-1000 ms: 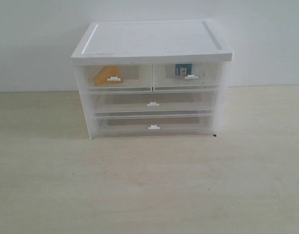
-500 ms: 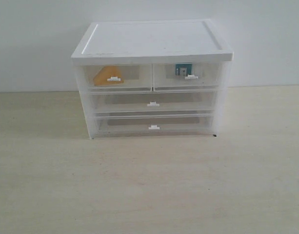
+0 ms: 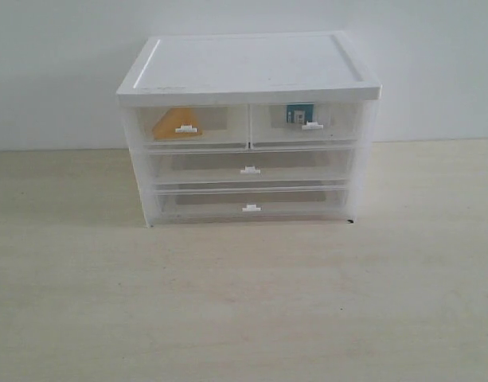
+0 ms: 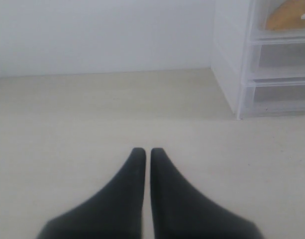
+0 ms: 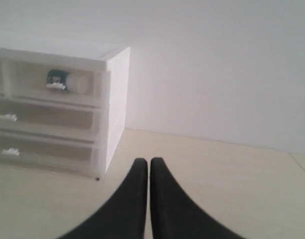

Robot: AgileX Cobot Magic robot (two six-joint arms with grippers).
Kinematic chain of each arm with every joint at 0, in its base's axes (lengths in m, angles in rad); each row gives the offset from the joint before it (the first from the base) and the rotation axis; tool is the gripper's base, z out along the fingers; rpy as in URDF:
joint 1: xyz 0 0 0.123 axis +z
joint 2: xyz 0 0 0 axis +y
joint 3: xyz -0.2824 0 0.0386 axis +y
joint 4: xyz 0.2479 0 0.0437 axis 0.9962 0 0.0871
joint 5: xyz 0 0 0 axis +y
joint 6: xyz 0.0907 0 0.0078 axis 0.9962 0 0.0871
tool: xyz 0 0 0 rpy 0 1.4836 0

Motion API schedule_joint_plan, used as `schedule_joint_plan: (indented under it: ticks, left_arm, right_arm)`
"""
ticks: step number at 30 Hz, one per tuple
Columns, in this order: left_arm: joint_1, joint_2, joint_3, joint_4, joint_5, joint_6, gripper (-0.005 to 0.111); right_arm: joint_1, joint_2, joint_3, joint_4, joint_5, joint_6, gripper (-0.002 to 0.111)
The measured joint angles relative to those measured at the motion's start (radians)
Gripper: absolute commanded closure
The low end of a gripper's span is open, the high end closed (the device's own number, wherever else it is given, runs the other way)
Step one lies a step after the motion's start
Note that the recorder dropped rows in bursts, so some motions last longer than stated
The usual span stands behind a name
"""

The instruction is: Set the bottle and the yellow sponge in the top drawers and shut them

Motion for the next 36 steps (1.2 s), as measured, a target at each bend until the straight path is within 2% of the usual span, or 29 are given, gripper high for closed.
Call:
schedule_joint_plan:
  ticks: [4, 15, 23, 36]
  left_arm:
    - [0.000, 0.000, 0.000, 0.000, 0.000, 0.000, 0.103]
    - [0.000, 0.000, 0.000, 0.000, 0.000, 0.000, 0.103]
    - [0.000, 0.000, 0.000, 0.000, 0.000, 0.000, 0.103]
    - [0.000, 0.000, 0.000, 0.000, 0.000, 0.000, 0.103]
  right_arm:
    - [0.060, -0.065, 0.000, 0.021, 0.125, -0.044, 0.108]
    - [0.066, -0.090, 0.000, 0.063, 0.323, -0.032, 0.108]
    - [0.066, -0.090, 0.000, 0.073, 0.362, 0.046, 0.108]
    - [0.066, -0.090, 0.000, 0.089, 0.365, 0.063, 0.108]
